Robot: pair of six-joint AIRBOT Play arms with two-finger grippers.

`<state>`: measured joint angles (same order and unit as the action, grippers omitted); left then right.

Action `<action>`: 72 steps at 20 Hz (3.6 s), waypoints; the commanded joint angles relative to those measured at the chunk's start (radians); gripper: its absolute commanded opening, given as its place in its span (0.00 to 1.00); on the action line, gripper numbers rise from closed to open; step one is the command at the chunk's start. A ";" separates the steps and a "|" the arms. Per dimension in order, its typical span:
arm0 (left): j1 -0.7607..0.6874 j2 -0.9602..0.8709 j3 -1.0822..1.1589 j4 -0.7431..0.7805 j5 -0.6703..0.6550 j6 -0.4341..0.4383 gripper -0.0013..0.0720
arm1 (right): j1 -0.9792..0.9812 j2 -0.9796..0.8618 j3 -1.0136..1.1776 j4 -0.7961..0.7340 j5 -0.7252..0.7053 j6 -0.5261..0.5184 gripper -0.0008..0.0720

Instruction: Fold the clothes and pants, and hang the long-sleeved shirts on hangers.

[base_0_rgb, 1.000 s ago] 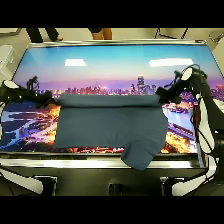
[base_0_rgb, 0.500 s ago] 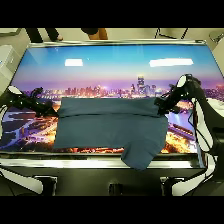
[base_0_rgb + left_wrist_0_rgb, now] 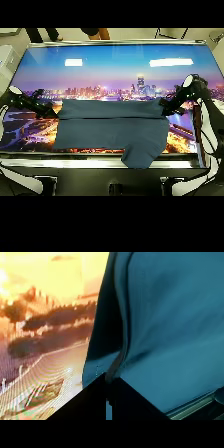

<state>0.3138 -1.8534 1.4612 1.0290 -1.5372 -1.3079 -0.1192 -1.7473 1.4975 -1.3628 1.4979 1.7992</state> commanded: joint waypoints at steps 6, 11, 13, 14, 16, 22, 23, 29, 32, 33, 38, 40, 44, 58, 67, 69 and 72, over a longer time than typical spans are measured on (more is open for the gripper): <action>0.081 0.057 0.049 0.001 -0.124 -0.026 0.57 | -0.103 0.061 0.071 0.015 0.214 -0.068 0.88; 0.192 0.236 -0.299 0.061 -0.085 0.036 0.72 | -0.175 0.281 -0.228 -0.062 0.156 -0.076 0.87; 0.219 0.317 -0.518 0.052 0.014 0.126 0.72 | -0.175 0.366 -0.388 -0.050 0.092 -0.080 0.87; 0.230 0.351 -0.602 0.045 0.048 0.171 0.72 | -0.175 0.394 -0.443 -0.046 0.080 -0.088 0.87; 0.241 0.384 -0.701 0.043 0.088 0.195 0.70 | -0.175 0.433 -0.510 -0.044 0.075 -0.108 0.87; 0.233 0.383 -0.772 -0.025 0.169 0.220 0.59 | -0.175 0.444 -0.523 -0.026 0.074 -0.110 0.86; 0.229 0.383 -0.772 -0.040 0.181 0.219 0.45 | -0.175 0.444 -0.523 -0.026 0.076 -0.110 0.86; 0.201 0.383 -0.772 -0.046 0.183 0.216 0.05 | -0.175 0.488 -0.614 -0.025 0.089 -0.124 0.85; 0.201 0.384 -0.772 -0.047 0.182 0.216 0.05 | -0.175 0.573 -0.817 0.097 0.000 -0.166 0.85; 0.201 0.384 -0.772 -0.047 0.180 0.216 0.05 | -0.175 0.589 -0.871 0.148 -0.037 -0.183 0.85; 0.201 0.384 -0.772 -0.047 0.146 0.216 0.05 | -0.175 0.598 -1.015 0.317 -0.227 -0.221 0.83; 0.201 0.385 -0.772 -0.047 0.146 0.216 0.05 | -0.175 0.598 -1.055 0.335 -0.250 -0.225 0.77; 0.203 0.386 -0.771 -0.053 0.147 0.219 0.05 | -0.175 0.602 -1.062 0.338 -0.263 -0.256 0.07; 0.004 0.109 -0.044 -0.200 0.154 -0.025 0.05 | -0.081 0.079 -0.053 0.333 -0.177 -0.179 0.07; -0.014 -0.174 0.230 -0.262 0.132 -0.092 0.05 | -0.081 -0.176 0.101 0.507 -0.252 -0.174 0.07; -0.014 -0.182 0.230 -0.262 0.130 -0.092 0.11 | -0.081 -0.176 0.101 0.512 -0.241 -0.172 0.07; 0.009 -0.175 0.263 -0.262 0.027 -0.092 0.81 | -0.115 -0.167 0.133 0.520 -0.109 -0.167 0.50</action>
<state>0.3069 -2.0182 1.6928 0.7719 -1.4345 -1.3956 -0.2108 -1.9114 1.6035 -0.8684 1.2926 1.6310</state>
